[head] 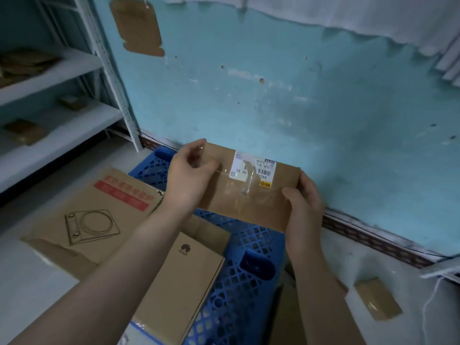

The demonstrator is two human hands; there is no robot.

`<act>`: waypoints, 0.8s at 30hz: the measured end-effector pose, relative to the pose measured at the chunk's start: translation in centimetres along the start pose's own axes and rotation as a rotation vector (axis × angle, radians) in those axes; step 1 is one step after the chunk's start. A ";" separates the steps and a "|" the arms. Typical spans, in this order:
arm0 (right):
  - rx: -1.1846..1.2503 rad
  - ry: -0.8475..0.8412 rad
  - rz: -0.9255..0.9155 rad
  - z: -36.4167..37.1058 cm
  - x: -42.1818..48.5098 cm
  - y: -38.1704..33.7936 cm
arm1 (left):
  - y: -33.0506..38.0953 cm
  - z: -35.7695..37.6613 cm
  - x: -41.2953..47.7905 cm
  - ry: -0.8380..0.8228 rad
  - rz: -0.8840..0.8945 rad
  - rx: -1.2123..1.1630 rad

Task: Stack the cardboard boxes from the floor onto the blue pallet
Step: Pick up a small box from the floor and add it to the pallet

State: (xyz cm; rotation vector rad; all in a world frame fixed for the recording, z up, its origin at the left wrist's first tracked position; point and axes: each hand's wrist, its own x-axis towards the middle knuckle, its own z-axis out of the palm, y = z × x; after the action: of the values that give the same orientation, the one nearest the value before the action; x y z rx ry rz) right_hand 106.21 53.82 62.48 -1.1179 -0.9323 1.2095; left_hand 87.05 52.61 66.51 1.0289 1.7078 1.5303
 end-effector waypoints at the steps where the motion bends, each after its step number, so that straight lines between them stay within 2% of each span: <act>1: -0.004 -0.003 0.006 1.0 0.4 0.4 | -0.4 -0.4 0.9 0.032 -0.003 0.004; 6: -0.042 -0.022 0.046 4.6 2.7 2.7 | -2.7 -2.1 4.5 0.078 -0.032 0.018; 12: -0.066 0.009 0.082 8.9 5.5 9.0 | -9.0 -3.7 10.6 0.049 -0.101 0.066; 18: -0.068 0.143 0.209 13.4 9.3 21.5 | -20.4 -4.7 18.7 -0.123 -0.191 0.105; 24: -0.168 0.194 0.330 16.3 12.4 37.2 | -36.6 -4.8 24.4 -0.257 -0.358 0.215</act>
State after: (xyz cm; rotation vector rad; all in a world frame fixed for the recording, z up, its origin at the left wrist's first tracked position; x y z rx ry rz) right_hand 83.97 68.63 29.48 -1.5407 -0.7283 1.2741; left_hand 65.29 70.17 32.21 0.9166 1.7814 0.9638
